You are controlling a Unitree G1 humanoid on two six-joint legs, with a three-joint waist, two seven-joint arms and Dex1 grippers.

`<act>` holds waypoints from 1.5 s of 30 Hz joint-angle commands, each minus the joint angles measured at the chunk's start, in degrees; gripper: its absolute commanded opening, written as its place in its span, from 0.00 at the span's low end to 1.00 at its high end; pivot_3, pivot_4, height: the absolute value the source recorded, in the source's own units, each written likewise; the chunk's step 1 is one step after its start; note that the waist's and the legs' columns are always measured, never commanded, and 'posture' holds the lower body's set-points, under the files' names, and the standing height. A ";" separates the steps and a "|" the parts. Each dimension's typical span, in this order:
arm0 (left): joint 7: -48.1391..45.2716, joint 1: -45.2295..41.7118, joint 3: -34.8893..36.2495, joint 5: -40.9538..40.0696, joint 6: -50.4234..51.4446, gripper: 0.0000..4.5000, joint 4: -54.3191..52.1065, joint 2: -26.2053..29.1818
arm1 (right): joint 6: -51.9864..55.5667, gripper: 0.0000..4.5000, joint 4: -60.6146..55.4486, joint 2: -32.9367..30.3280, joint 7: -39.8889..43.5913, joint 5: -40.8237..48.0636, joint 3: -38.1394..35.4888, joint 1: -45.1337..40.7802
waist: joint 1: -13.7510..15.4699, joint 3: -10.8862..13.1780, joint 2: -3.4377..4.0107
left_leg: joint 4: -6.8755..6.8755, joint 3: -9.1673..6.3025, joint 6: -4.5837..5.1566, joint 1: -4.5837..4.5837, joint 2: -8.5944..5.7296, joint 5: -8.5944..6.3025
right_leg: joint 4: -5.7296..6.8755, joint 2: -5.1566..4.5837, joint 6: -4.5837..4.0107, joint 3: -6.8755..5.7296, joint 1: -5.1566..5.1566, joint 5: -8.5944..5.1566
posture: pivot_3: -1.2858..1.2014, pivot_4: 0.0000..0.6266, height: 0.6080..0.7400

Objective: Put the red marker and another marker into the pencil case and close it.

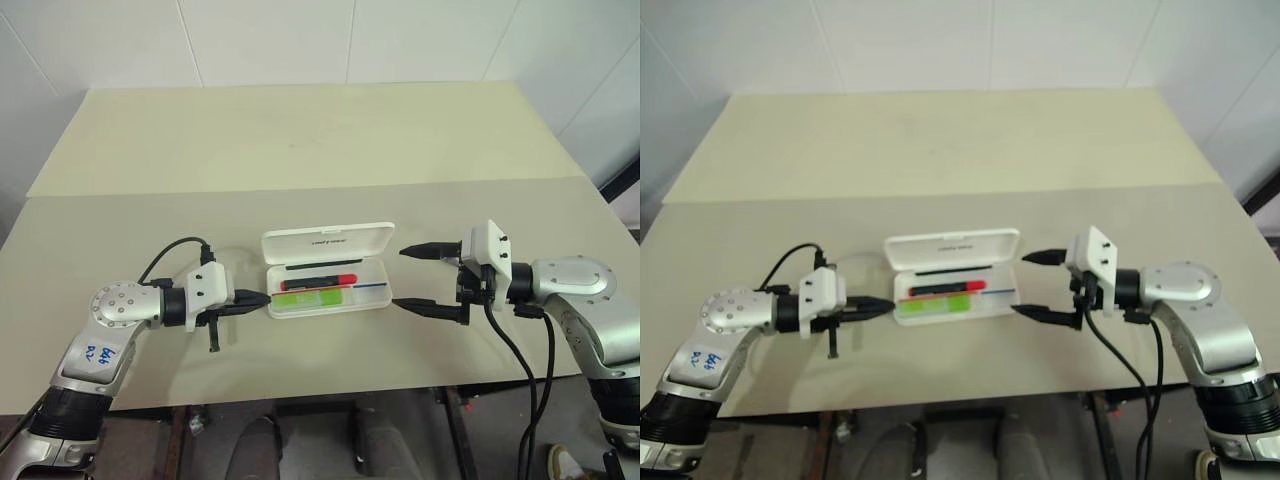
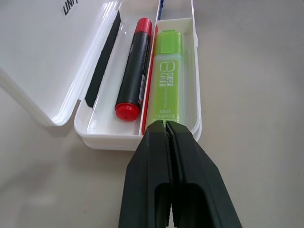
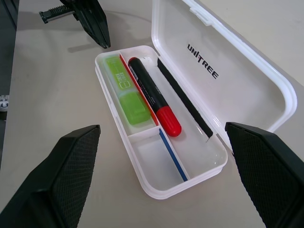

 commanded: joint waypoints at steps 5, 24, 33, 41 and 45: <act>-2.10 1.86 7.24 -12.55 6.26 0.11 -10.67 1.47 | -1.50 0.99 0.32 -0.80 0.39 1.09 -2.95 2.49 | 0.09 0.00 -0.01 | 0.00 0.00 0.00 -0.05 0.05 0.00 | -0.02 0.02 0.00 -0.01 0.00 0.00 | 0.52 0.24 1.00; 5.14 -2.80 5.13 -19.88 20.16 0.99 -23.26 -0.35 | -8.59 0.99 33.11 -1.77 -5.11 -10.70 -3.50 -9.11 | -0.19 0.00 -0.01 | 0.61 0.00 0.00 0.02 0.05 0.00 | -0.01 0.11 -0.25 0.13 0.30 -0.04 | 0.52 0.24 1.00; 5.28 -4.63 3.67 -18.84 19.80 0.99 -21.96 -1.04 | -11.35 0.99 43.34 1.57 -5.26 -14.62 -1.56 -13.24 | -0.23 0.01 0.00 | 0.62 0.00 0.00 0.02 0.04 0.00 | -0.02 0.15 -0.20 0.18 0.31 -0.01 | 0.52 0.24 1.00; 5.23 -5.82 3.44 -18.17 18.97 1.00 -21.12 -1.14 | -15.06 0.91 53.72 4.19 -5.34 -18.29 -0.50 -17.89 | -0.36 0.01 0.01 | 0.60 0.00 0.00 0.03 0.06 0.00 | -0.02 0.21 -0.08 0.22 0.31 0.06 | 0.52 0.24 1.00; 5.15 -5.86 3.92 -17.93 18.69 1.00 -20.95 -0.82 | -15.38 0.63 55.75 3.80 -3.42 -18.79 0.52 -18.38 | -0.42 0.01 0.01 | 0.64 0.00 0.00 0.05 0.05 0.00 | -0.03 0.22 -0.08 0.27 0.36 0.06 | 0.52 0.24 1.00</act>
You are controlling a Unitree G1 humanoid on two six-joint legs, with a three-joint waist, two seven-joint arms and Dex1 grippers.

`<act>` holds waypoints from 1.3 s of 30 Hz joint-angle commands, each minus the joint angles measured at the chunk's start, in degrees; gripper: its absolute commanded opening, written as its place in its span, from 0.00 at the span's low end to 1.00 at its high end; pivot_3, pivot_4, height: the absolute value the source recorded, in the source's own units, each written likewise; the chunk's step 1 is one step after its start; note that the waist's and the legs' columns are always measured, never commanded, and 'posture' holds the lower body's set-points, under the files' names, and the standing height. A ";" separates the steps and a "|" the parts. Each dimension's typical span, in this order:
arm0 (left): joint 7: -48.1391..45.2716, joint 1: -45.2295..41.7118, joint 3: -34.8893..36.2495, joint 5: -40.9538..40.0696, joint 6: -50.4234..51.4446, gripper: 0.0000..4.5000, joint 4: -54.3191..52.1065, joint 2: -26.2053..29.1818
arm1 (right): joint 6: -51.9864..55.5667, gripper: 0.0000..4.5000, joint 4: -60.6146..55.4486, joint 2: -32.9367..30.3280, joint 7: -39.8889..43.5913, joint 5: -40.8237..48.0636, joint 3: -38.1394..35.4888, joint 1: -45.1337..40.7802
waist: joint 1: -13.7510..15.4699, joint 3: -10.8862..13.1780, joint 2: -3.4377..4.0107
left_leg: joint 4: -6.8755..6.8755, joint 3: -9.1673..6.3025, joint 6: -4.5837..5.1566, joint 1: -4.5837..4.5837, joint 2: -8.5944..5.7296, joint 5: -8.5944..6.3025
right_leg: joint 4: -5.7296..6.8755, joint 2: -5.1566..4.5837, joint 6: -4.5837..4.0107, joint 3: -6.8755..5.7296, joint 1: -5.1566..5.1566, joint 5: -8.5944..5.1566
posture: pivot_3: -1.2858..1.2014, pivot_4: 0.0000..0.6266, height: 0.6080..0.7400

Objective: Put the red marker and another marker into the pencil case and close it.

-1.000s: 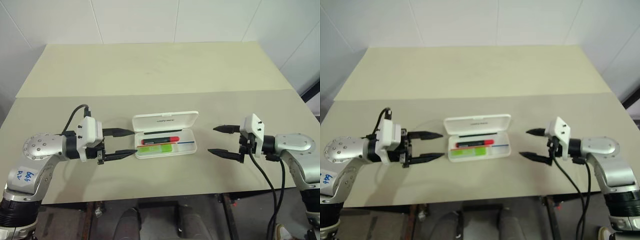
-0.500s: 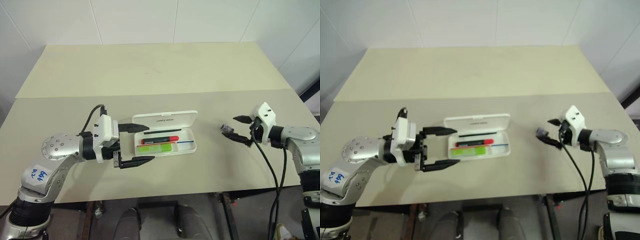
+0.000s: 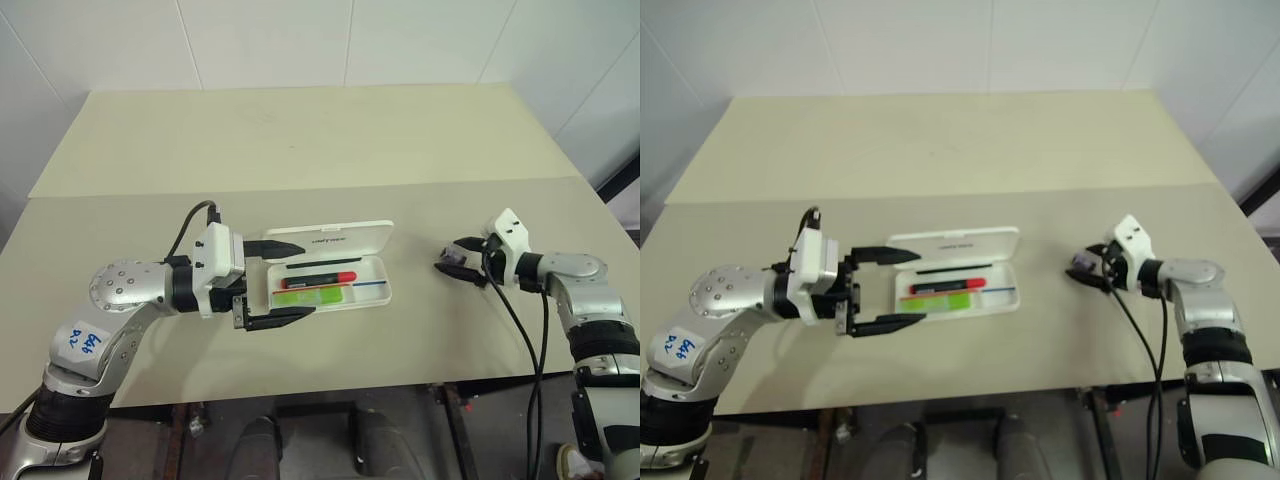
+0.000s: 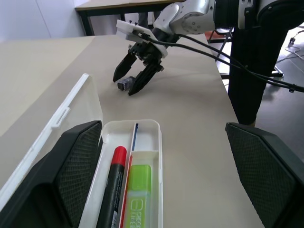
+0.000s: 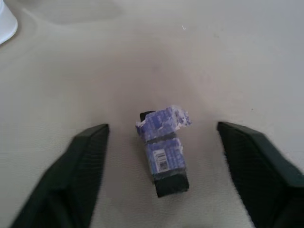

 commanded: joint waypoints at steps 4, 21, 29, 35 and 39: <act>-0.09 -0.66 1.55 0.42 -1.30 1.00 -0.53 0.56 | -0.91 0.30 1.62 -1.42 2.59 -1.36 0.42 0.14 | 0.01 0.00 0.00 | 0.08 0.00 0.01 0.02 0.00 0.01 | -0.06 0.01 -0.18 0.03 0.07 -0.04 | 0.52 0.24 1.00; -4.61 3.35 2.54 3.39 -6.25 1.00 2.31 3.73 | 7.58 0.09 -23.24 -3.52 7.09 4.35 -1.55 4.87 | 0.14 0.05 0.08 | -0.08 0.01 0.00 -0.02 0.02 0.01 | -0.14 0.04 -0.22 0.09 -0.01 -0.02 | 0.52 0.24 1.00; -6.15 5.94 3.42 4.48 -8.55 1.00 3.00 5.17 | 20.37 0.09 -49.20 -2.68 9.74 14.95 1.30 8.92 | 0.29 0.07 0.11 | -0.14 0.01 -0.16 0.00 0.36 -0.10 | -0.12 0.27 -0.28 -0.08 -0.08 -0.05 | 0.52 0.24 1.00; -6.53 5.67 2.79 5.00 -9.15 1.00 3.30 5.05 | 16.58 0.09 -48.33 0.93 10.74 12.17 7.68 7.67 | 0.31 0.06 0.09 | -0.10 0.07 -0.17 -0.02 0.35 -0.10 | -0.17 0.22 -0.84 -0.07 -0.08 -0.35 | 0.52 0.24 1.00; -6.69 5.30 2.35 5.33 -9.35 1.00 3.43 4.94 | 12.40 0.09 -42.51 4.19 11.91 10.03 11.25 5.29 | 0.23 0.06 0.09 | -0.10 0.08 -0.17 -0.02 0.35 -0.11 | -0.17 0.23 -0.85 -0.07 -0.09 -0.36 | 0.52 0.24 1.00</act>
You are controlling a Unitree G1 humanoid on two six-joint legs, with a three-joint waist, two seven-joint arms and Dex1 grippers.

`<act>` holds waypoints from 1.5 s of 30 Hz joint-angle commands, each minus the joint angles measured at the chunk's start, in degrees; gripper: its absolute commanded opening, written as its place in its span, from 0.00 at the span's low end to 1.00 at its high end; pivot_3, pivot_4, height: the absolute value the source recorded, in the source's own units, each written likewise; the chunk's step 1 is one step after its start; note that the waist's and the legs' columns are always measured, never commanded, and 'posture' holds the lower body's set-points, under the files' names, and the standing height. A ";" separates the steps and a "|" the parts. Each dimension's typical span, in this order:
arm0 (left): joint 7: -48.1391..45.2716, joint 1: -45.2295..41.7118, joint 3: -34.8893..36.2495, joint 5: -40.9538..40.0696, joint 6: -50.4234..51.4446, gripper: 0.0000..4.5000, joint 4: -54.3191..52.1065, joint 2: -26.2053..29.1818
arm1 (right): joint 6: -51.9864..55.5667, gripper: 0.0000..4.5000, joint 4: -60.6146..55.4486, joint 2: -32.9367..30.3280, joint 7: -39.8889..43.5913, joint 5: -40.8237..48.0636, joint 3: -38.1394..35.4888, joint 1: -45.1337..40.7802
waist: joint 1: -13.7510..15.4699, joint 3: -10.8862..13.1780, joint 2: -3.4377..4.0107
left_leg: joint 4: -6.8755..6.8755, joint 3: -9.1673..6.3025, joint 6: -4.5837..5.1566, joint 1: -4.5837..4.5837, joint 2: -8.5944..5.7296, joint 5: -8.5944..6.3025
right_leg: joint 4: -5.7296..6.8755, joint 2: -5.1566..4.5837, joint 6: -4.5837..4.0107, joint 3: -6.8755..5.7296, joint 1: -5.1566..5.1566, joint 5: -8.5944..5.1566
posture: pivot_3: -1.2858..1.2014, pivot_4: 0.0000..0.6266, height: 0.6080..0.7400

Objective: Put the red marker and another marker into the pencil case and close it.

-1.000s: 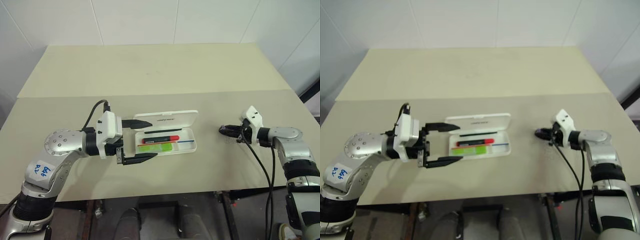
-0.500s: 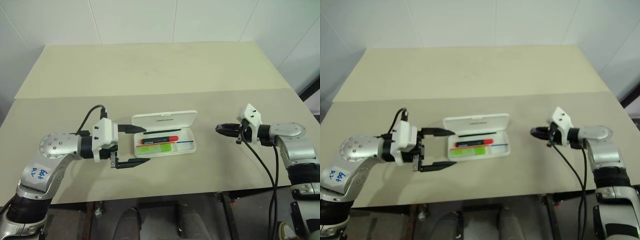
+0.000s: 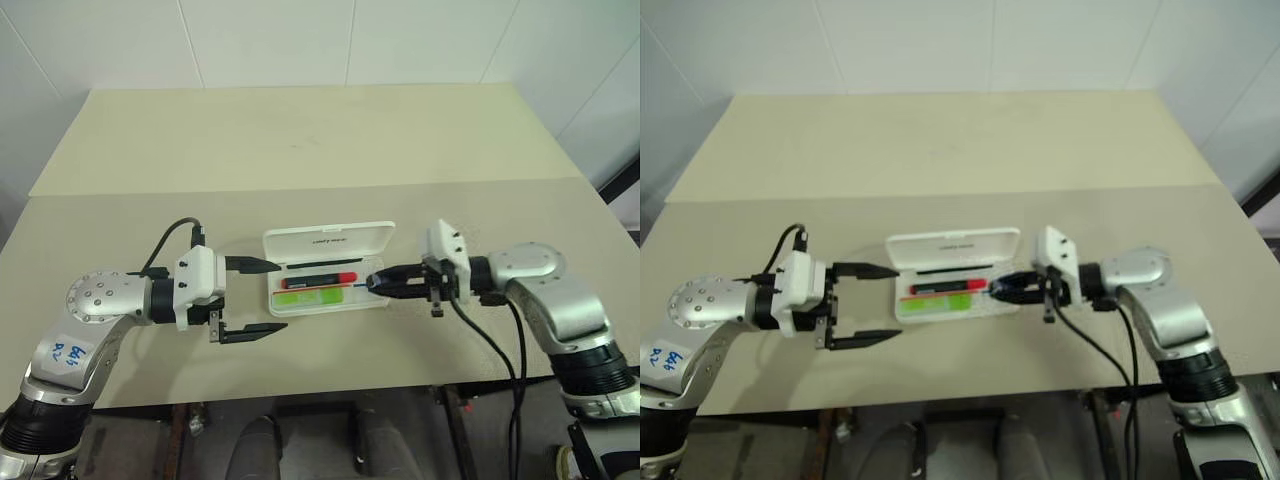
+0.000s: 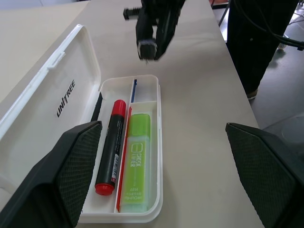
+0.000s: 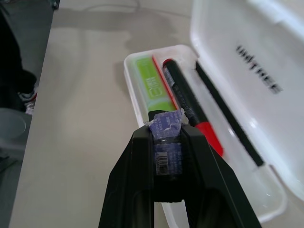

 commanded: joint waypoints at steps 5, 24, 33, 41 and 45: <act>0.50 -0.20 0.30 0.37 -0.68 1.00 -1.87 -0.02 | -8.72 0.09 9.29 3.81 2.31 -3.71 3.10 -3.47 | -0.06 0.00 0.00 | -0.03 0.00 0.00 0.01 0.01 0.00 | 0.03 0.01 0.00 0.00 -0.02 0.00 | 0.52 0.24 1.00; 2.56 0.55 0.61 -0.03 0.69 1.00 -3.81 -0.13 | -14.82 0.89 19.12 3.89 6.35 -6.73 2.01 -6.70 | -0.15 0.00 0.00 | -0.01 0.01 0.00 0.02 0.02 -0.01 | 0.10 0.02 0.03 0.00 -0.03 0.01 | 0.52 0.24 1.00; 1.83 -0.01 0.80 0.17 0.25 1.00 -2.78 0.15 | -2.87 0.99 4.39 -2.00 8.40 1.83 -2.35 -3.16 | 0.19 0.00 0.01 | -0.02 0.00 -0.02 0.01 0.02 -0.02 | 0.09 0.02 0.03 0.00 -0.03 0.01 | 0.52 0.24 1.00; 4.40 3.58 7.71 -3.26 2.11 1.00 -3.30 -0.21 | 5.91 0.99 -9.99 -11.44 2.14 8.80 -15.08 6.85 | 0.03 0.01 0.01 | -0.04 0.00 -0.06 0.00 0.05 -0.09 | 0.00 0.00 -0.07 -0.03 -0.03 -0.04 | 0.52 0.24 1.00; 5.52 5.09 9.81 -4.65 3.38 1.00 -3.78 -0.59 | 6.82 0.99 -13.86 -11.02 -2.55 11.31 -20.30 9.78 | -0.15 0.00 0.01 | -0.04 0.00 -0.06 0.07 0.09 -0.09 | 0.04 0.04 -0.08 -0.03 -0.02 -0.05 | 0.52 0.24 1.00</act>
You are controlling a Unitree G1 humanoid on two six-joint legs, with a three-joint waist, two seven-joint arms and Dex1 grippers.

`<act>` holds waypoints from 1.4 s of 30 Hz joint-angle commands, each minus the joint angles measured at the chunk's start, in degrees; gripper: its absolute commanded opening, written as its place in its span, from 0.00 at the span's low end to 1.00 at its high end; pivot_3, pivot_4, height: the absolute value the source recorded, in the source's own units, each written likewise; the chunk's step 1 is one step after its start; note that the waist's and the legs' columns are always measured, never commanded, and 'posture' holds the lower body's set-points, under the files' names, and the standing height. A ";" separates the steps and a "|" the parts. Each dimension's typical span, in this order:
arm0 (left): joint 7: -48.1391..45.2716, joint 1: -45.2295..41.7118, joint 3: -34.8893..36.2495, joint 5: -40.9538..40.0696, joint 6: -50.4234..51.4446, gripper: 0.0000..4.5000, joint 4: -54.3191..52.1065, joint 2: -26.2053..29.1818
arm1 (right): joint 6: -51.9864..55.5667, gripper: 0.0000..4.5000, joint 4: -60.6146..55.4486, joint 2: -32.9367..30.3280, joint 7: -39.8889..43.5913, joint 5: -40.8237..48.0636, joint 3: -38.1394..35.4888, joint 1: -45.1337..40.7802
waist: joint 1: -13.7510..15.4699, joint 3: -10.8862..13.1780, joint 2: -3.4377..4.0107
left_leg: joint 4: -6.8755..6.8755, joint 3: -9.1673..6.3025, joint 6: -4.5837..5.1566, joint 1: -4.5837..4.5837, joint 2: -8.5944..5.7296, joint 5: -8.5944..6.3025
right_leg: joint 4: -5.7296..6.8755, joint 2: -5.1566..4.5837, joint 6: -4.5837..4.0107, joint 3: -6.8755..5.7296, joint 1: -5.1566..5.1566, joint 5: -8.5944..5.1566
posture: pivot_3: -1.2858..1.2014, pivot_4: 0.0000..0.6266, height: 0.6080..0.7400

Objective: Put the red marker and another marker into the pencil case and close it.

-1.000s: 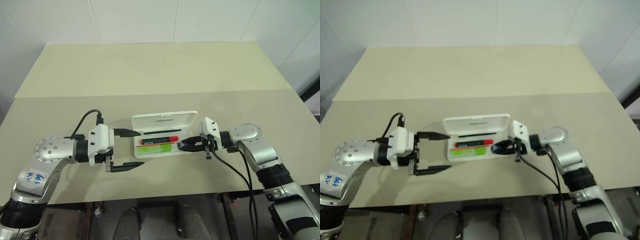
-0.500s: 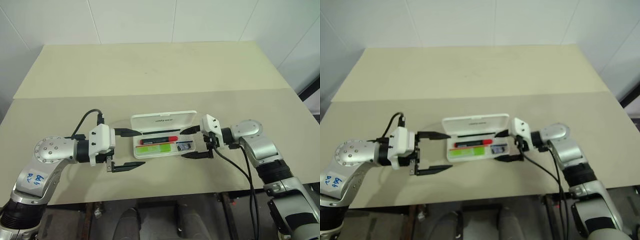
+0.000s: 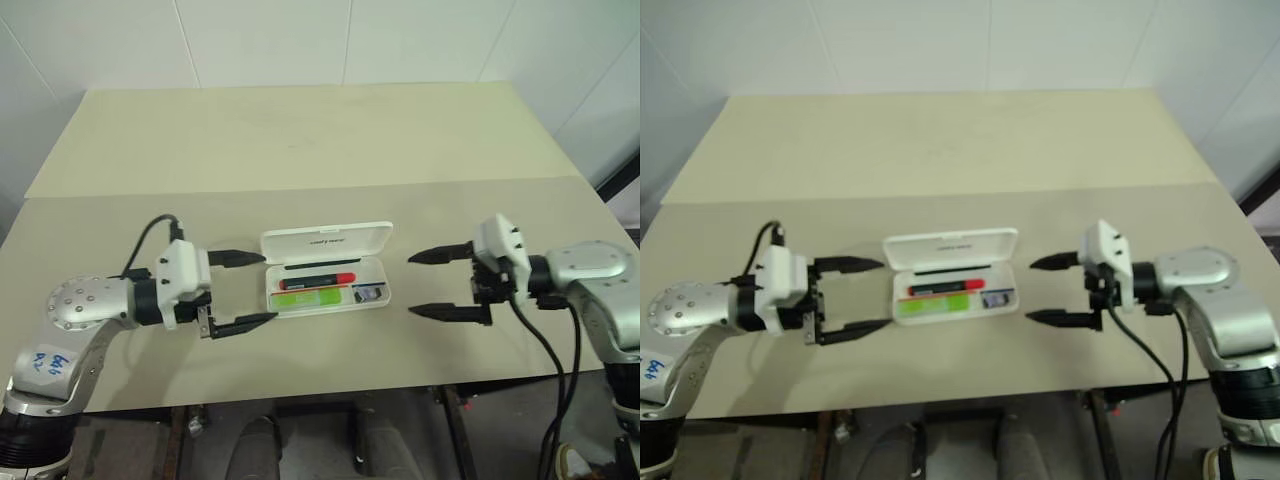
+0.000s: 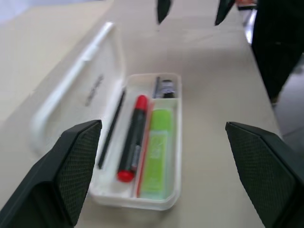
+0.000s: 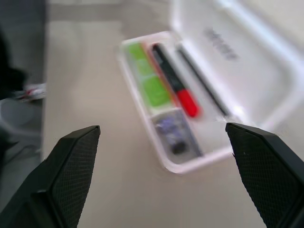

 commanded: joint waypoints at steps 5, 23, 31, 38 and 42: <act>1.15 2.18 4.12 -3.64 0.96 1.00 -0.54 -0.83 | 0.27 0.99 -8.19 0.30 -4.63 5.16 -5.40 4.98 | 0.22 0.00 -0.01 | 0.03 0.02 0.00 -0.04 -0.01 0.00 | -0.06 -0.03 0.00 0.01 0.01 0.00 | 0.52 0.24 1.00; 5.50 -1.69 8.80 -3.51 -1.96 0.01 6.96 -4.02 | -10.67 1.00 -6.36 2.52 -3.12 1.57 1.98 2.70 | 0.31 0.01 -0.02 | -0.08 0.04 -0.01 -0.04 0.01 -0.01 | -0.12 -0.03 -0.04 -0.01 0.00 -0.02 | 0.52 0.24 1.00; 19.09 -14.66 5.44 -2.21 4.64 0.01 14.51 -10.16 | -10.41 1.00 -4.53 2.20 -3.11 0.79 3.50 0.65 | 0.41 0.01 -0.11 | 0.11 -0.03 0.00 -0.10 -0.04 0.00 | -0.03 -0.01 0.87 -0.05 0.05 0.48 | 0.52 0.24 1.00; 14.96 -17.84 -8.68 5.84 4.53 0.01 19.90 -10.85 | -10.25 1.00 -5.29 3.35 -4.94 0.63 4.12 -0.41 | 0.35 0.01 -0.11 | -0.01 -0.01 -0.02 -0.09 -0.03 -0.01 | -0.09 0.02 0.75 -0.05 0.01 0.41 | 0.52 0.24 1.00; 12.78 -20.90 -12.48 8.00 3.14 0.01 22.91 -12.55 | -9.95 1.00 -6.26 3.73 -6.22 0.74 3.88 -0.01 | 0.46 0.01 -0.11 | -0.02 -0.03 -0.02 -0.11 -0.03 -0.01 | -0.09 0.02 0.77 -0.06 -0.01 0.42 | 0.52 0.24 1.00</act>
